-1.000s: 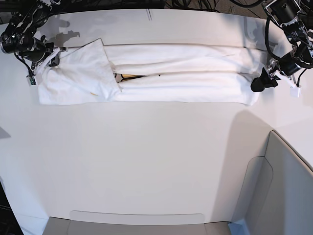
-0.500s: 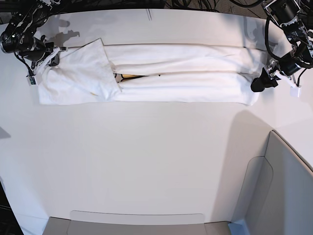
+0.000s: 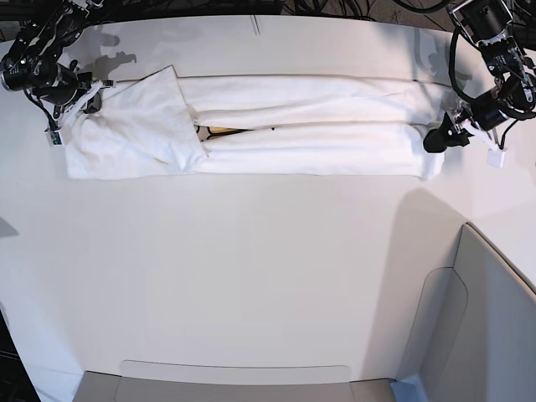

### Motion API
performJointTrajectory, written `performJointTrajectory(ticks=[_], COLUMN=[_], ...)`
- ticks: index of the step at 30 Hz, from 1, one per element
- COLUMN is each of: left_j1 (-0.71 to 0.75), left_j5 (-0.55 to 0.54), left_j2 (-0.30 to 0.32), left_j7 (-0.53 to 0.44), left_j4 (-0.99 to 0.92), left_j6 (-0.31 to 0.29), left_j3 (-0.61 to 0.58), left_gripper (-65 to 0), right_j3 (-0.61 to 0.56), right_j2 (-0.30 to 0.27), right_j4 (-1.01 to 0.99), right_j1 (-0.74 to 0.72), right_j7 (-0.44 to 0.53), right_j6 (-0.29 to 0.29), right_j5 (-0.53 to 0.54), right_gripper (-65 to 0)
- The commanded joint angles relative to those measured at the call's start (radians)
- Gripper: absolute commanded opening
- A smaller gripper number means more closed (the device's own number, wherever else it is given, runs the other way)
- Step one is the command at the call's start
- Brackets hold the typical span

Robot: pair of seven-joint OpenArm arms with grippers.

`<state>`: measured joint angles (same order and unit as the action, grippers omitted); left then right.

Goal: Layout the t-shirt on the table in an organized manner, then fold the t-shirt properly
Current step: 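Grasp the strip's other end with the left gripper, then fold the grasped end over the strip toward the right gripper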

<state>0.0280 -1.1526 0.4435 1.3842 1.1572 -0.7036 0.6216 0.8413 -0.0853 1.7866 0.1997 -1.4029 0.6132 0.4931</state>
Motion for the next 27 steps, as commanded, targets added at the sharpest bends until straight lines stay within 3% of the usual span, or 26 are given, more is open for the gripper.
performJointTrajectory(ticks=[1,9,18,20,23,27], left_j1=[-0.006,-0.009,-0.012,-0.013,-0.027,-0.038], left_j5=[0.004,0.007,0.009,0.009,0.009,0.009], left_j2=[0.016,0.018,0.019,0.019,0.019,0.019], left_j7=[0.012,0.012,0.012,0.012,0.012,0.012], left_j4=[0.011,0.011,0.011,0.011,0.011,0.011], left_j6=[0.005,0.005,0.005,0.005,0.005,0.005], left_j3=[0.001,0.001,0.001,0.001,0.001,0.001], left_gripper=[-33.8,-43.8,-46.8,-51.3,-64.0,-65.0], right_j3=[0.002,0.002,0.0,0.0,0.0,0.0], right_j2=[-0.017,-0.017,-0.014,-0.014,-0.012,-0.012], right_j4=[0.014,0.014,0.014,0.014,0.014,0.014], right_j1=[-0.006,-0.01,-0.012,-0.012,-0.01,-0.007], right_j7=[0.007,0.007,0.007,0.007,0.007,0.007], right_j6=[0.003,0.003,0.003,0.003,0.003,0.003], right_j5=[0.008,0.008,0.008,0.008,0.009,0.009], right_gripper=[-65.0,-65.0,-65.0,-65.0,-65.0,-65.0])
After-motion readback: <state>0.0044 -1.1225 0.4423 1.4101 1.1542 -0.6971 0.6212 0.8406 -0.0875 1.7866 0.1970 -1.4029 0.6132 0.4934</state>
